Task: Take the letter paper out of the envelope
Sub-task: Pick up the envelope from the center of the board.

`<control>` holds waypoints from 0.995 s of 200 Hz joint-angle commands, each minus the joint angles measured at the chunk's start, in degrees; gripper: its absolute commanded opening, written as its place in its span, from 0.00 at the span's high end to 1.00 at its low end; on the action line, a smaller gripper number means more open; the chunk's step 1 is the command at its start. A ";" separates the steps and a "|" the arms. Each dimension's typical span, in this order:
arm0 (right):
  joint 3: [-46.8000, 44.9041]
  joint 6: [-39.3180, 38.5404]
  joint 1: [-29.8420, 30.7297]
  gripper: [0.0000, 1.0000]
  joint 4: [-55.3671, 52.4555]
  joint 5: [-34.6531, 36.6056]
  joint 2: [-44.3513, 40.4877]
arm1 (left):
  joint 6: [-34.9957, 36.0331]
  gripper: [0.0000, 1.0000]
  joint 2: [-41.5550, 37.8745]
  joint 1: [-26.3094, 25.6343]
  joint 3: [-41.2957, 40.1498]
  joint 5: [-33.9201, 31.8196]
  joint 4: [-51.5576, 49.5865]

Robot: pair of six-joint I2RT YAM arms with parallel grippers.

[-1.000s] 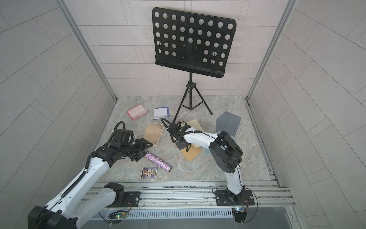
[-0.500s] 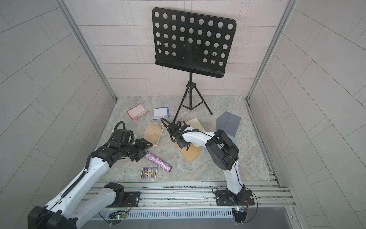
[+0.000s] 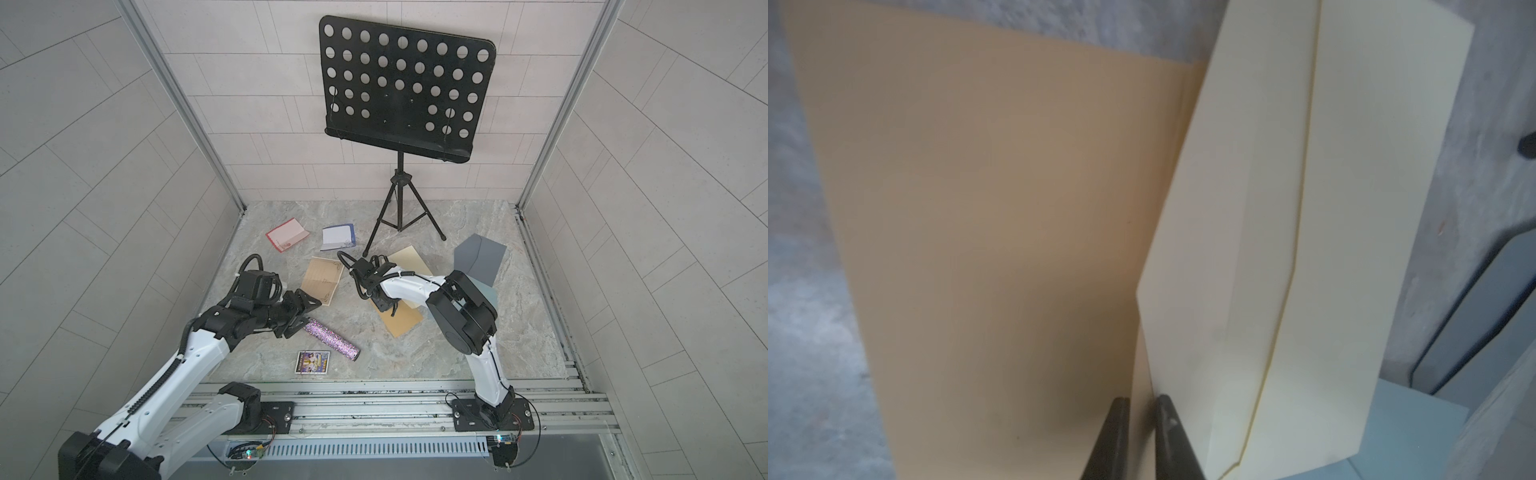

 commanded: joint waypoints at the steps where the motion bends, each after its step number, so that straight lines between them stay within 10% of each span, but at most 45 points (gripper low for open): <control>1: 1.45 -0.18 0.09 0.98 -0.63 0.24 -0.92 | -0.85 0.27 -0.01 -0.26 1.07 0.33 -0.14; 98: 0.54 9.20 -3.81 1.00 -6.62 -21.71 -19.30 | -3.74 0.15 9.05 -3.69 11.34 2.77 7.30; 199: -0.53 29.96 -22.30 1.00 -0.96 -54.96 -37.15 | 3.83 0.06 16.67 -5.25 14.27 13.41 18.34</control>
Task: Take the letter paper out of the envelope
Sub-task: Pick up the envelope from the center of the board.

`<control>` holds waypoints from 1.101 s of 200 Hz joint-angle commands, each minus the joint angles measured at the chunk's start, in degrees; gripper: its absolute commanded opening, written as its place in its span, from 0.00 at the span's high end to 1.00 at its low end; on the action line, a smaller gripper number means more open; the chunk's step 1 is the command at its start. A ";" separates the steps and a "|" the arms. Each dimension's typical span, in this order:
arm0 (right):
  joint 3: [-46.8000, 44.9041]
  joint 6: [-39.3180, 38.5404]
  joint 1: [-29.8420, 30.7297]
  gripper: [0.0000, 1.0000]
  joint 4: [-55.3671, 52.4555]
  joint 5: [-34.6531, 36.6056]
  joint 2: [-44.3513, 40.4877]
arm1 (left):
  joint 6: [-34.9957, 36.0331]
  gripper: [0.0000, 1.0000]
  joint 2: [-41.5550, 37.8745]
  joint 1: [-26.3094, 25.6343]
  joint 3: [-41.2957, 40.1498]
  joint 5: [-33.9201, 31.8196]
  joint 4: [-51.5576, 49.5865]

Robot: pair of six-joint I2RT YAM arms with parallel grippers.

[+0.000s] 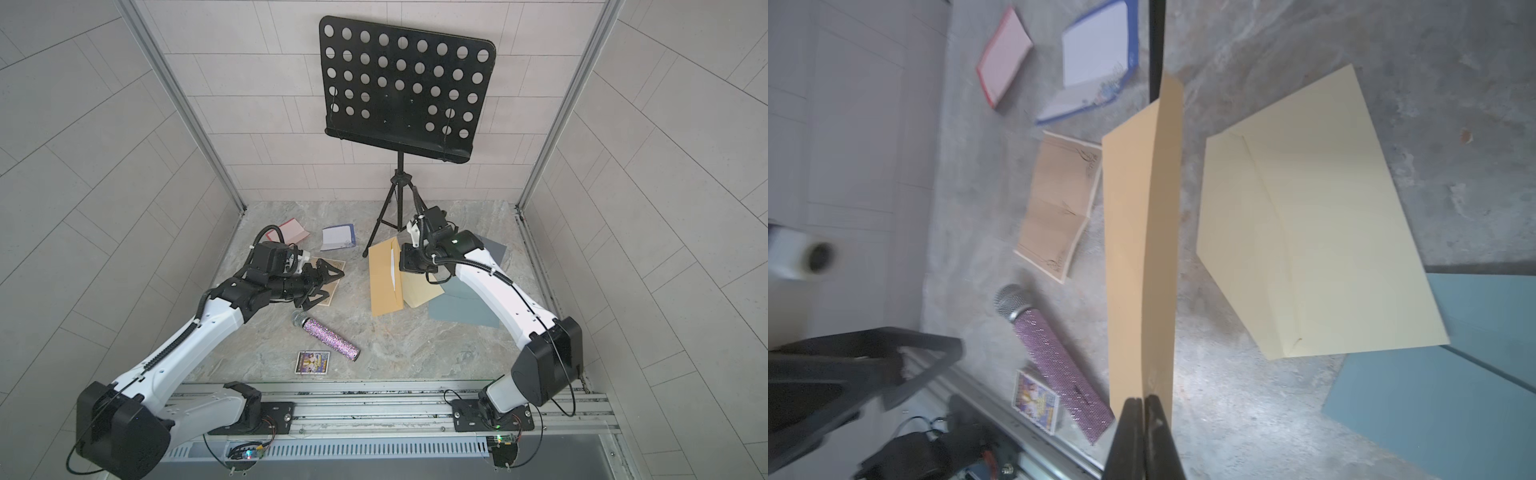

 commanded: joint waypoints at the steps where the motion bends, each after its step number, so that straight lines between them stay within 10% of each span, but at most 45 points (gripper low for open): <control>1: -0.85 8.52 -2.14 1.00 3.09 -10.93 -4.37 | 1.65 0.06 2.43 -0.51 1.50 5.59 6.98; 69: -5.56 22.81 -6.95 1.00 13.73 -18.71 -11.43 | -9.16 0.04 5.22 -3.59 2.10 9.29 30.94; 116: -10.13 32.67 -8.48 1.00 24.94 -23.52 -13.25 | -17.87 0.23 7.64 -5.92 1.50 10.27 45.08; 170: -9.40 36.67 -9.36 1.00 28.01 -25.48 -13.35 | -11.75 0.24 8.27 -6.67 3.66 7.95 36.54; 220: -11.28 38.30 -9.56 1.00 29.80 -26.44 -14.28 | -23.67 0.90 10.29 -6.71 2.30 6.48 53.61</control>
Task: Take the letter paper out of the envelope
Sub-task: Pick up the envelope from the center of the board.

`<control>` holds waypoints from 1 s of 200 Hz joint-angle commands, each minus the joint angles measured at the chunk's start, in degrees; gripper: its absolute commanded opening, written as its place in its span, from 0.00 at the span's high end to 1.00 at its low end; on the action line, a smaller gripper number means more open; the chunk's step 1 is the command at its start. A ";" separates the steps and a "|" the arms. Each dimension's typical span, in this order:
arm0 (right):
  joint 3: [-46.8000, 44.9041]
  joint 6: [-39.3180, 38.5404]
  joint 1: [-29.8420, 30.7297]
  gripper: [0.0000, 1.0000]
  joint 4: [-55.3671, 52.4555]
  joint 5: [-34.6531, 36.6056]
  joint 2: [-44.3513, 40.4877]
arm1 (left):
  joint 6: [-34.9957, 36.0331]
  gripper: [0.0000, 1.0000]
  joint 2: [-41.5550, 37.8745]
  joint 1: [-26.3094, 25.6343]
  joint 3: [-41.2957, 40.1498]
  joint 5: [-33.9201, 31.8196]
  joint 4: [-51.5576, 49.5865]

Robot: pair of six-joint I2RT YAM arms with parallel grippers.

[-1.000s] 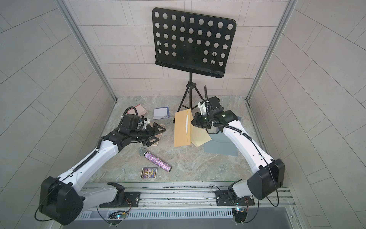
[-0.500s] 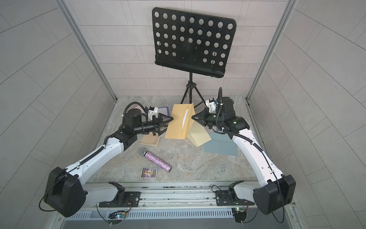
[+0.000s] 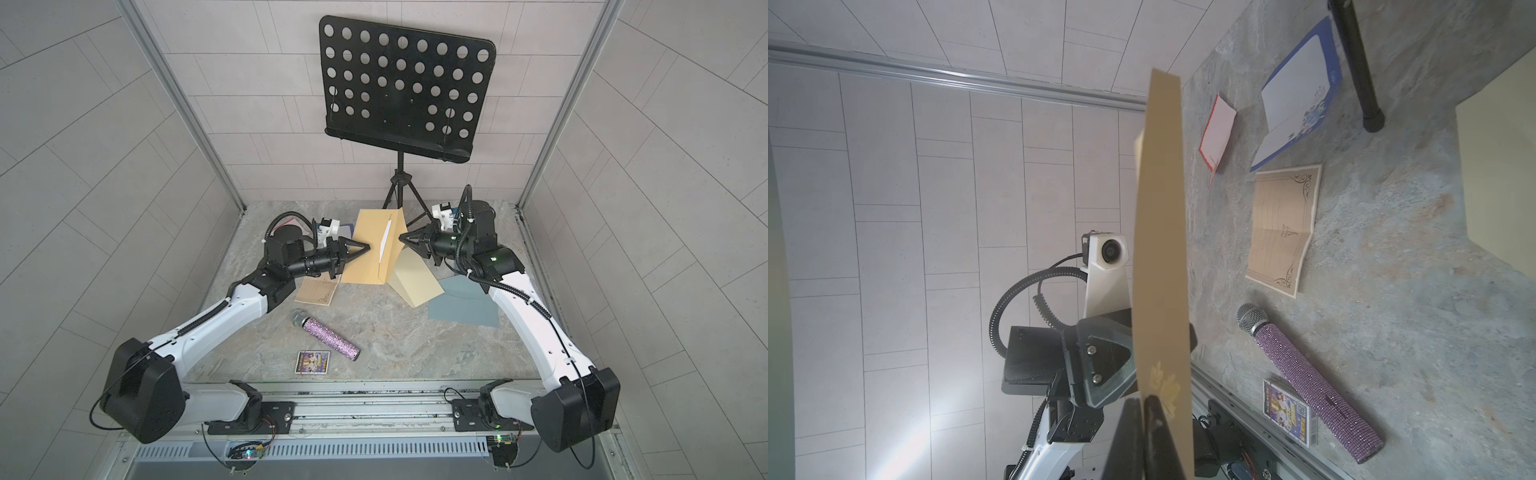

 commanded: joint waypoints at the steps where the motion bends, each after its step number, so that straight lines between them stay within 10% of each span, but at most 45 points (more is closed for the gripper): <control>1: -0.64 2.30 -0.39 1.00 2.43 -1.28 -2.18 | -8.23 0.92 0.94 -0.15 0.05 -1.37 13.21; 14: -1.14 2.44 -0.59 0.99 2.47 -0.45 -2.74 | -11.24 1.00 1.36 -0.16 -0.14 -2.42 17.04; 37: -3.23 2.55 -0.32 0.56 2.48 2.48 -4.47 | -12.74 1.00 0.83 -0.15 0.37 -5.38 17.91; 61: -7.45 2.15 3.18 0.41 2.23 11.07 -8.95 | -6.83 1.00 -1.36 -0.66 3.38 -9.00 9.05; 92: -10.77 1.09 9.38 0.37 1.97 20.73 -12.50 | 3.81 1.00 -2.82 -1.80 8.99 -12.19 -8.09; 159: -12.08 4.88 15.23 0.40 11.18 25.23 -9.10 | 1.40 1.00 -0.91 -4.08 8.34 -11.55 -2.90; 200: -13.14 8.25 15.22 0.62 16.70 27.20 -8.38 | 1.29 1.00 -1.53 -4.35 7.78 -11.61 -2.85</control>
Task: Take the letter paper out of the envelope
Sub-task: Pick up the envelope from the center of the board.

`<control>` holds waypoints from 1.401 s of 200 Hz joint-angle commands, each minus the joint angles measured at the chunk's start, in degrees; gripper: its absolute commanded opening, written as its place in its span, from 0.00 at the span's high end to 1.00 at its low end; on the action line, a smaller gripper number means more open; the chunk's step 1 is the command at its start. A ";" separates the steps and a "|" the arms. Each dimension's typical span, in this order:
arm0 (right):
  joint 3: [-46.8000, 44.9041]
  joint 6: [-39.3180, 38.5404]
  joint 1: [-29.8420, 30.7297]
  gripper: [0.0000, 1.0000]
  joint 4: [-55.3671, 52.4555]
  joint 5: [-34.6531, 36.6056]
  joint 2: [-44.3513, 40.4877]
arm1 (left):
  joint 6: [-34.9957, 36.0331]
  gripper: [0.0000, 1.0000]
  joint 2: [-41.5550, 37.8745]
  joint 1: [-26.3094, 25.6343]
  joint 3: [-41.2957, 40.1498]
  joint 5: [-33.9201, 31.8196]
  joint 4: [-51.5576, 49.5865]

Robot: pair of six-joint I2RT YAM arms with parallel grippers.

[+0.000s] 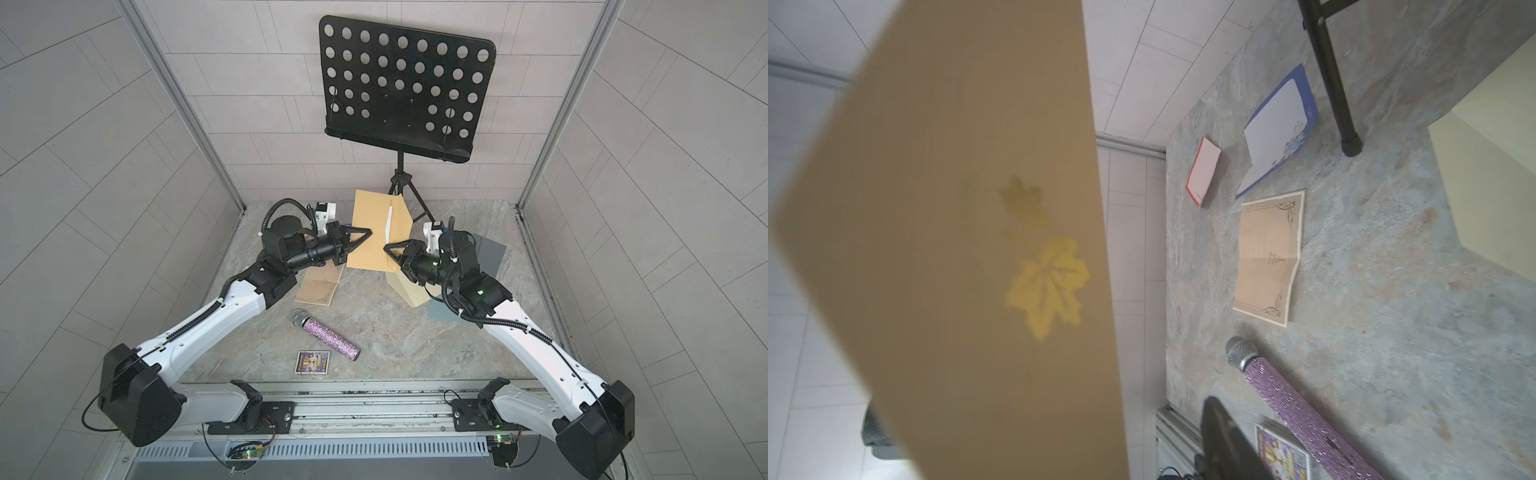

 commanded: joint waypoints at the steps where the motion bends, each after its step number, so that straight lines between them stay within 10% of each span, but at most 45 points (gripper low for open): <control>1: -0.27 3.03 0.12 0.63 5.08 2.48 -0.45 | 0.26 1.00 -0.45 -0.30 0.06 -0.04 1.69; 101: -4.63 9.41 -0.24 0.98 11.27 3.04 -2.84 | -0.18 1.00 -1.24 -0.27 -1.44 -0.77 2.19; 196: -5.27 9.81 -0.85 1.00 13.02 2.30 -5.04 | 0.30 0.96 -2.93 -0.13 -4.10 -3.15 -0.16; 232: 7.97 -16.33 -0.43 1.00 -14.80 0.35 -2.96 | 4.80 0.35 -6.79 3.15 -3.33 -6.90 -15.34; 280: 14.04 -50.22 3.68 1.00 -38.11 21.04 -1.23 | 8.07 0.44 -8.76 3.22 8.66 -10.75 -31.88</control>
